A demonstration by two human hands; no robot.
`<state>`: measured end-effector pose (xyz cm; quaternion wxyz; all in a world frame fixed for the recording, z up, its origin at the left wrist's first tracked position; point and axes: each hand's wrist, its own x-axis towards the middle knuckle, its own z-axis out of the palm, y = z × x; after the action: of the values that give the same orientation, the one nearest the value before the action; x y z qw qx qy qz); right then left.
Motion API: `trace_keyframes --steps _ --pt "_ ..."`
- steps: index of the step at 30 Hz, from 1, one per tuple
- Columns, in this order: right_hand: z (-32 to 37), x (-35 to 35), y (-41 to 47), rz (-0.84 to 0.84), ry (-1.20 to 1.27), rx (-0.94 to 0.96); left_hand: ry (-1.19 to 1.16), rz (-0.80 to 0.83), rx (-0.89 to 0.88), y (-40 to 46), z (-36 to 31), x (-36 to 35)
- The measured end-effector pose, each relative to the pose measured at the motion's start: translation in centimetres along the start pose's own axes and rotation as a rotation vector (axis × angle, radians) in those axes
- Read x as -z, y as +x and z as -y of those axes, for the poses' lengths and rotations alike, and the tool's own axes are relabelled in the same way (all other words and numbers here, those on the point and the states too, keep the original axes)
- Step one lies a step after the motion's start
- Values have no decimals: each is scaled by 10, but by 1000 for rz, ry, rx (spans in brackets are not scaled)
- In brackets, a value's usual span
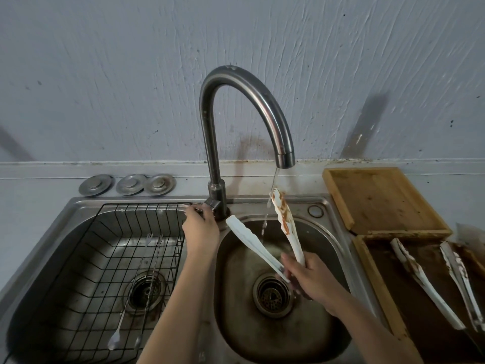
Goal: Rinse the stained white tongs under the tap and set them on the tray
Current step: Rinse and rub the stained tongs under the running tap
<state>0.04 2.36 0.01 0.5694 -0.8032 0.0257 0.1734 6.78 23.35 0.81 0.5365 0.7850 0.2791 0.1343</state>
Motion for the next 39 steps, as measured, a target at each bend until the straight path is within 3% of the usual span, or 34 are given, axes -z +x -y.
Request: trace_keyframes --steps 9,28,33,39 --pt "-3 -2 1 -16 17 -50 104 -33 -62 1 2 -3" --pt "-1 0 -1 -8 40 -86 -2 -49 -43 -1 5 -4" --pt "-3 0 -2 4 66 -107 -201 29 119 -20 15 -9" --pt "-5 1 -8 42 113 -99 -422 444 211 -59 14 -47"
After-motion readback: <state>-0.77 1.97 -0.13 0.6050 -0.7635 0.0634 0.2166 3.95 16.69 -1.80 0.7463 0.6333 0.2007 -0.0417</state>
